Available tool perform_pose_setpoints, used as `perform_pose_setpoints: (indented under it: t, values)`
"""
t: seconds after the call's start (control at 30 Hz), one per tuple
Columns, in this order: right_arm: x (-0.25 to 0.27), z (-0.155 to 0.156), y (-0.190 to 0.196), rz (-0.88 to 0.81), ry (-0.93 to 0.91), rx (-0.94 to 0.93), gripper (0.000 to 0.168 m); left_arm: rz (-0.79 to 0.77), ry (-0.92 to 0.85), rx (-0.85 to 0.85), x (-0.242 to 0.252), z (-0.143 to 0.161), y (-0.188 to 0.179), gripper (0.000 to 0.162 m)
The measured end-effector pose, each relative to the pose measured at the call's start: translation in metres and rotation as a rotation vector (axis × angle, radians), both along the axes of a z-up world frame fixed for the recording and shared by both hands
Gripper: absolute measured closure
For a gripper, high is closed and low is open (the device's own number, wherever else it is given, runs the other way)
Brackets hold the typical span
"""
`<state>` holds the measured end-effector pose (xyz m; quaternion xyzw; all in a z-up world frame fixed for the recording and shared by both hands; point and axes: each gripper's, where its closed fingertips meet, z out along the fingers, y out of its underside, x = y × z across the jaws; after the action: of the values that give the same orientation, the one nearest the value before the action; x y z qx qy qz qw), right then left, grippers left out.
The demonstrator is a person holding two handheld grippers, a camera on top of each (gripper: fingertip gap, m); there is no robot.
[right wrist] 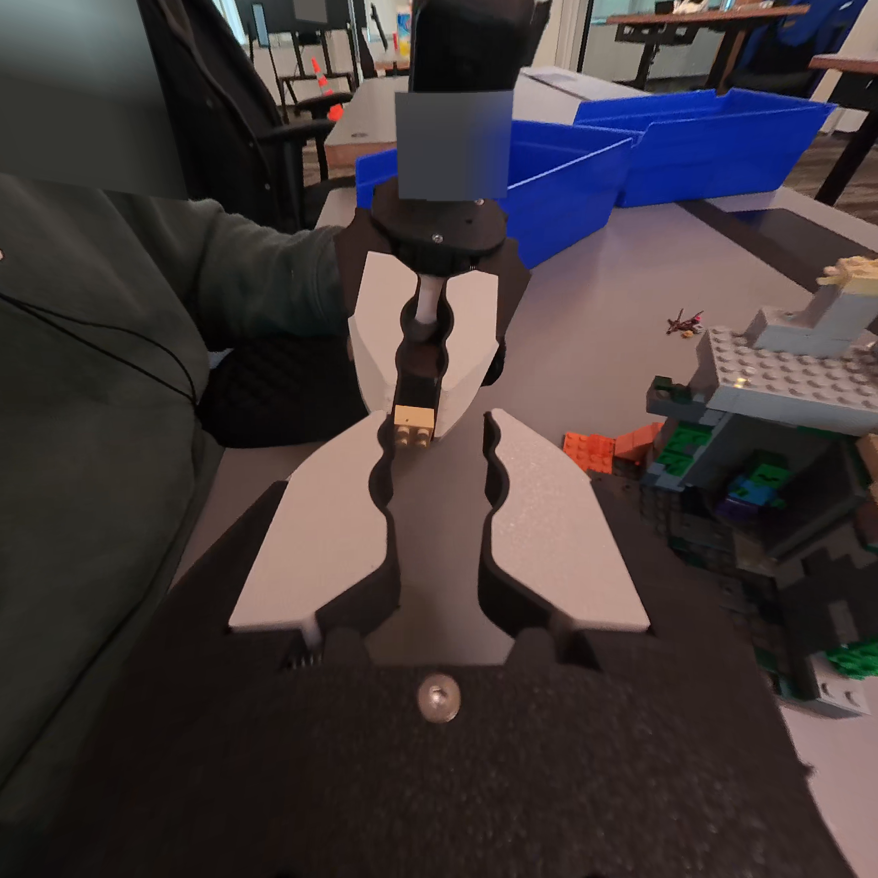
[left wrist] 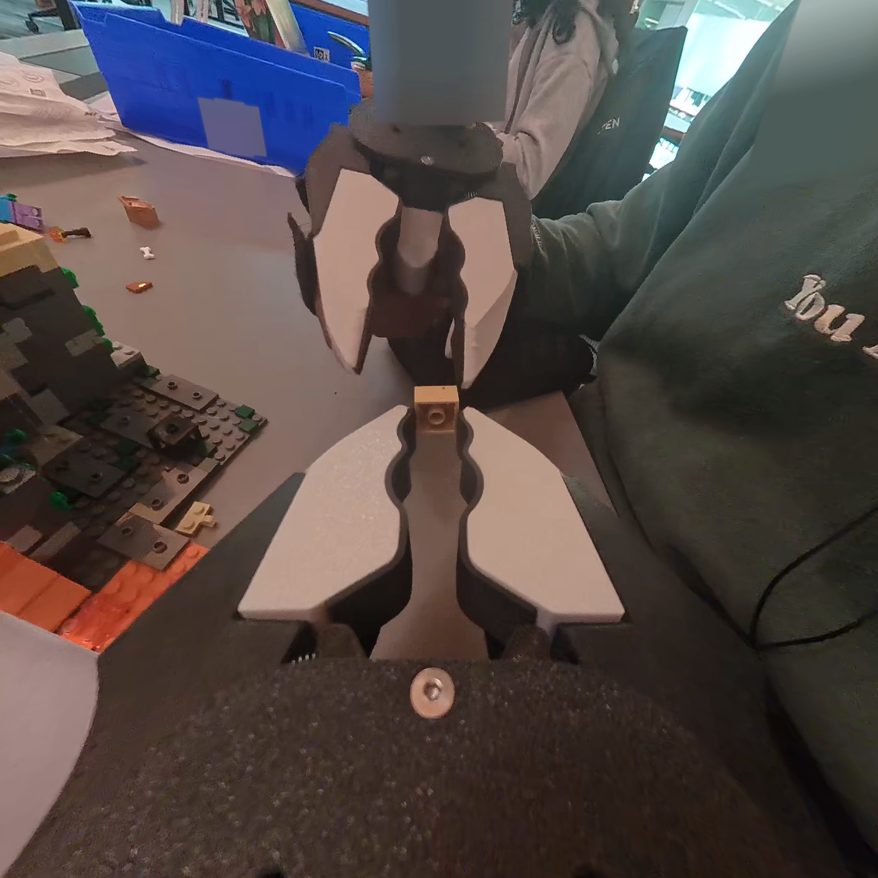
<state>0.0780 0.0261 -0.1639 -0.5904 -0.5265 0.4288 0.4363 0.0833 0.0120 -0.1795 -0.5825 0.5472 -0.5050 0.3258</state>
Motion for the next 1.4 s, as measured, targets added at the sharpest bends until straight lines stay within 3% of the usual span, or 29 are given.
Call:
perform_pose_setpoints:
  t: [0.2,0.3,0.33,0.7,0.83,0.97,1.17,1.3,1.4]
  values:
    - [-0.004,-0.013,-0.009,0.047,-0.073,0.006,0.135,0.014,0.022,0.031,0.002,-0.004,0.001,0.146]
    - [-0.004,-0.013,-0.01,0.059,-0.066,-0.015,0.143,0.017,0.027,0.054,0.002,-0.005,0.0,0.146]
    - [-0.003,-0.011,-0.01,0.058,-0.055,-0.019,0.152,0.021,0.018,0.055,0.002,-0.003,0.001,0.146]
    - [-0.004,-0.007,-0.004,0.008,-0.036,-0.012,0.153,0.128,0.079,0.147,-0.009,0.006,0.01,0.146]
    - [-0.002,-0.009,-0.001,-0.002,-0.043,-0.017,0.146,0.329,0.194,0.24,-0.062,0.03,0.028,0.146]
    - [-0.001,-0.016,0.001,-0.011,-0.087,-0.014,0.145,0.636,0.445,0.321,-0.16,0.05,0.055,0.146]
    - [0.001,-0.027,0.005,-0.035,-0.147,-0.003,0.147,0.931,0.904,0.139,-0.307,0.01,0.067,0.146]
    - [0.002,-0.028,0.007,-0.045,-0.149,-0.01,0.148,0.971,1.0,0.061,-0.338,-0.02,0.066,0.139]
    - [0.004,-0.03,0.011,-0.058,-0.145,-0.032,0.149,0.992,1.0,0.084,-0.338,-0.025,0.072,0.131]
